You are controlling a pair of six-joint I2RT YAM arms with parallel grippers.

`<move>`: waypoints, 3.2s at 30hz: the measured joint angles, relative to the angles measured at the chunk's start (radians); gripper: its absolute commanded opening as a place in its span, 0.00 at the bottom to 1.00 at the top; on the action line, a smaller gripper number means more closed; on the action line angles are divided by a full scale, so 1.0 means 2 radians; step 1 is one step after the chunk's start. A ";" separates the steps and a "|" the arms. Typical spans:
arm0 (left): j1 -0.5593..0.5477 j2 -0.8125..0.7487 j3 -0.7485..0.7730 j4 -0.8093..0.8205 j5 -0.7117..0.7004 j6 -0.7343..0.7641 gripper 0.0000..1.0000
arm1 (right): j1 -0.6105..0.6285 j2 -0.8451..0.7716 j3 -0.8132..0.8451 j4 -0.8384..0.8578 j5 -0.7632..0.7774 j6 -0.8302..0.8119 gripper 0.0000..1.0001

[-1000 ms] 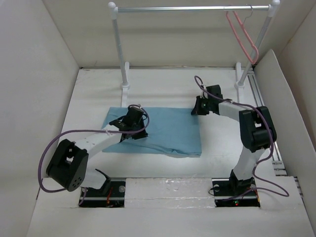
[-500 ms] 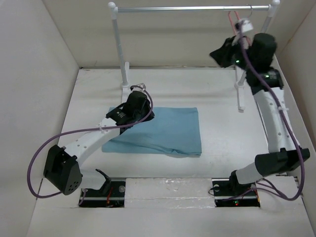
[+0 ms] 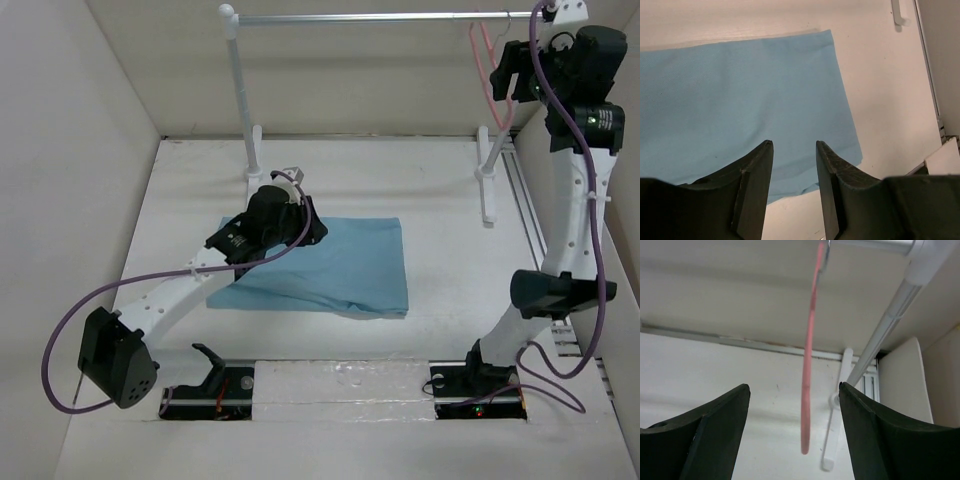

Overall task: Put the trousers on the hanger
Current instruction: Pick up the clothesline, then place the trousers on the hanger.

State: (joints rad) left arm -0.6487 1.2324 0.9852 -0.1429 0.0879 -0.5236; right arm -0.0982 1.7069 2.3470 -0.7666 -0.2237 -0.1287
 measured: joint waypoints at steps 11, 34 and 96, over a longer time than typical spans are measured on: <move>0.000 0.024 0.000 0.002 0.019 0.010 0.34 | -0.018 0.051 -0.064 -0.039 0.029 -0.035 0.19; -0.031 0.135 0.302 -0.036 0.053 0.016 0.59 | 0.069 -0.172 -0.320 0.107 0.172 -0.041 0.00; -0.101 0.395 0.284 0.162 0.152 -0.240 0.00 | 0.288 -0.404 -0.723 0.044 0.155 0.041 0.72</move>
State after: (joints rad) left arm -0.8516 2.0224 1.5532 0.1810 0.3912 -1.0027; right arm 0.4770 0.8989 0.9005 -0.6788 0.0872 -0.0475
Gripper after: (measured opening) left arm 0.071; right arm 0.713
